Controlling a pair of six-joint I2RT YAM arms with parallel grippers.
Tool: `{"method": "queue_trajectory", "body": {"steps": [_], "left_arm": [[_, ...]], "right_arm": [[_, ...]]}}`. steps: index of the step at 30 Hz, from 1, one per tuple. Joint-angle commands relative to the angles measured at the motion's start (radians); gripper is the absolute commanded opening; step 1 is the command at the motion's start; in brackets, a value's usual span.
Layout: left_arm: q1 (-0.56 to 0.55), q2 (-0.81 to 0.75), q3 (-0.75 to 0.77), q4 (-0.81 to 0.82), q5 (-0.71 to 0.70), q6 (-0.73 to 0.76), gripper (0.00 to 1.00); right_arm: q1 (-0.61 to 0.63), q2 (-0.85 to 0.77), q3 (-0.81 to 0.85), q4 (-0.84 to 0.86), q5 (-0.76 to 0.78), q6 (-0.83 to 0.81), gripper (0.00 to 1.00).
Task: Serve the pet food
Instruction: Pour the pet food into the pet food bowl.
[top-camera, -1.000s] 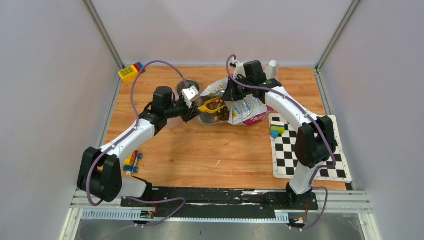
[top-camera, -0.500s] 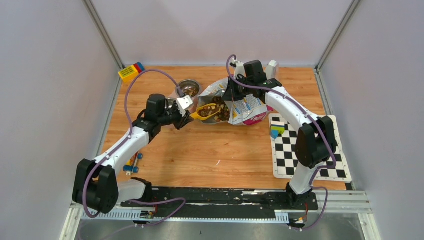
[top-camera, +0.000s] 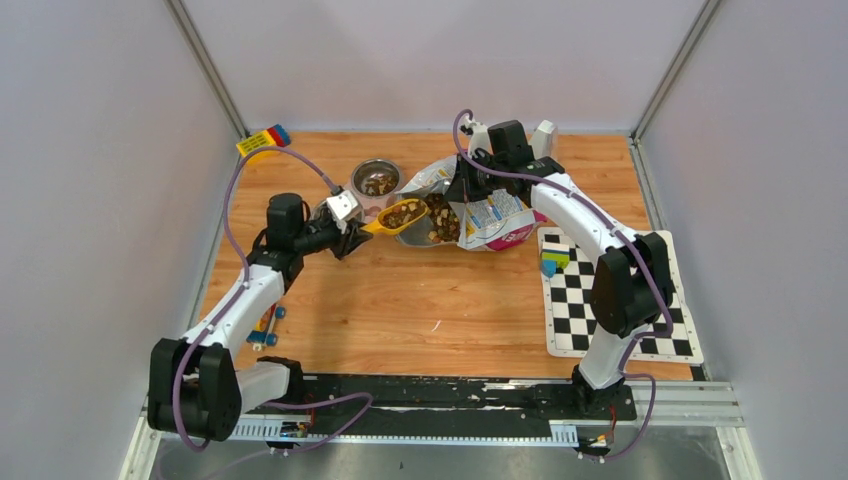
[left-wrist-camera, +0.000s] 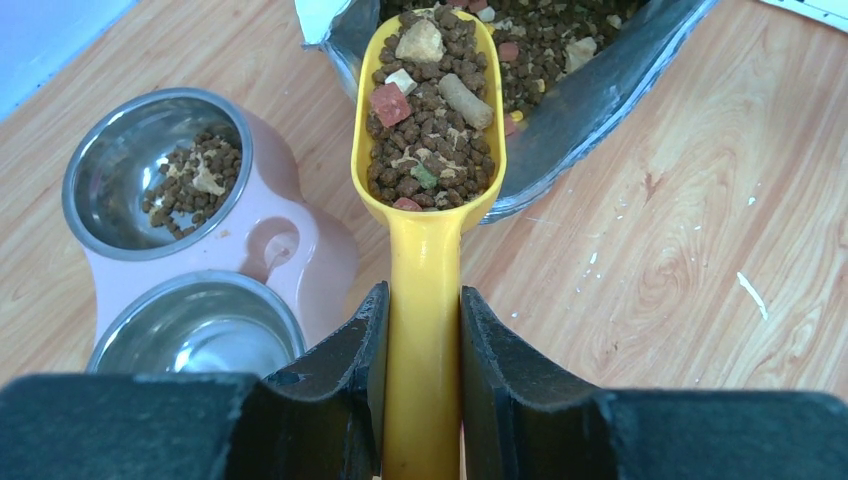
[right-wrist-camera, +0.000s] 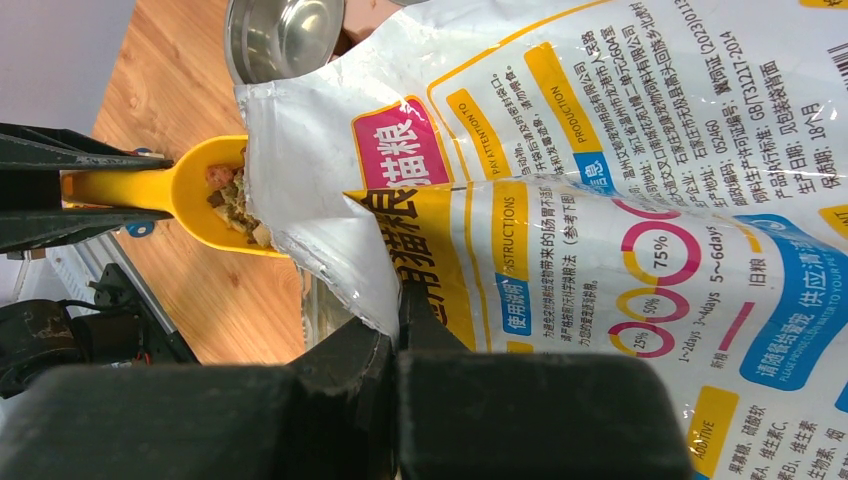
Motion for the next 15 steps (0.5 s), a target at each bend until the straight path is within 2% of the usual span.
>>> {"method": "queue_trajectory", "body": {"steps": [1,15], "left_arm": [[0.041,-0.05,-0.014,0.082,0.093,-0.013,0.0],[0.118,-0.124,-0.035,0.023,0.171,0.001,0.0]], "right_arm": [[-0.007,-0.06,0.044,-0.012,-0.029,-0.001,0.0],[-0.012,-0.054,0.049,-0.012,-0.039,0.002,0.0]]}}
